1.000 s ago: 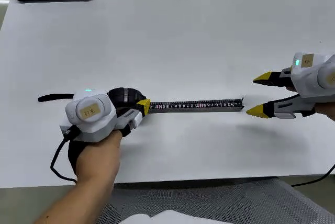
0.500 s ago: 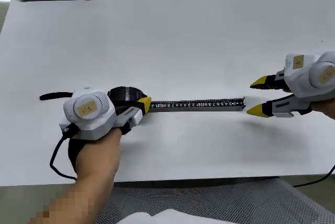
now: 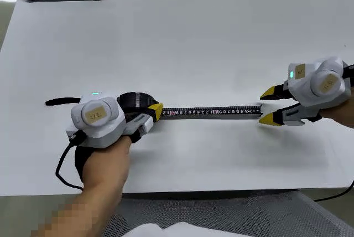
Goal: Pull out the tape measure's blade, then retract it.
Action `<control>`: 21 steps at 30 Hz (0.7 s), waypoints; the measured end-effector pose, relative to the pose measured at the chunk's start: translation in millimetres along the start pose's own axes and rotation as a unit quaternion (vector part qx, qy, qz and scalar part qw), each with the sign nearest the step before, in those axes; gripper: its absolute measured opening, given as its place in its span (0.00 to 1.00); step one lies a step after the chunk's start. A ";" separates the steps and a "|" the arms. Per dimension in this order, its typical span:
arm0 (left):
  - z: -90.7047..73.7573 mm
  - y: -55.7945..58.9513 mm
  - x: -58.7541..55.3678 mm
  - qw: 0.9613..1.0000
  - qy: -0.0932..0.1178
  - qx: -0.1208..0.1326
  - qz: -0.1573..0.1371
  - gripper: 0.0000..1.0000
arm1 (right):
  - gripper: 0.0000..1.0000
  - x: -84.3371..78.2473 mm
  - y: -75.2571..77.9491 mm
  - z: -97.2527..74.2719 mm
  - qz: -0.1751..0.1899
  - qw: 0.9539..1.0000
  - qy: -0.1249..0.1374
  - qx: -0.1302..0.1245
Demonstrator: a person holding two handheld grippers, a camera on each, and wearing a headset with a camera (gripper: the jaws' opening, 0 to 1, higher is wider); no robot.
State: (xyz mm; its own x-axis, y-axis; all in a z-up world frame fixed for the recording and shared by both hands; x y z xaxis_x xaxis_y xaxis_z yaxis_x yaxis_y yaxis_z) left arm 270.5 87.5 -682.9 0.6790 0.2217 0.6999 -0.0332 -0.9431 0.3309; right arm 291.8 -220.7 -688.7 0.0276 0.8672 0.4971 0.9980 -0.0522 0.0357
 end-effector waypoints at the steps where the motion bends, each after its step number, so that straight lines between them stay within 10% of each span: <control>1: 0.1 -0.2 0.0 1.000 0.000 0.000 0.000 0.60 | 0.27 -0.1 0.2 0.8 -0.002 1.000 -0.002 0.000; 21: 4.5 -3.8 -0.9 1.000 -0.001 0.000 0.000 0.60 | 0.14 -0.7 0.6 10.7 -0.031 0.999 -0.016 0.015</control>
State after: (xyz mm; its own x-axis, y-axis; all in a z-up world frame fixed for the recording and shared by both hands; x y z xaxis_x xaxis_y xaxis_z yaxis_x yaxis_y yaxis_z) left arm 273.4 89.7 -687.6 0.6810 0.2208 0.6982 -0.0334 -0.9431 0.3309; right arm 293.0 -216.0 -698.3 -0.0332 0.8837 0.4668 0.9991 0.0164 0.0401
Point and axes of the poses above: the centre of the closed fingertips' face, and the gripper's own axes: z roughly forward along the fingers, y roughly to its right, x roughly out of its top, the point moved 6 cm from there along -z, roughly backward along the fingers, and after that the axes turned 7 degrees about -z, right-handed, at the moved point
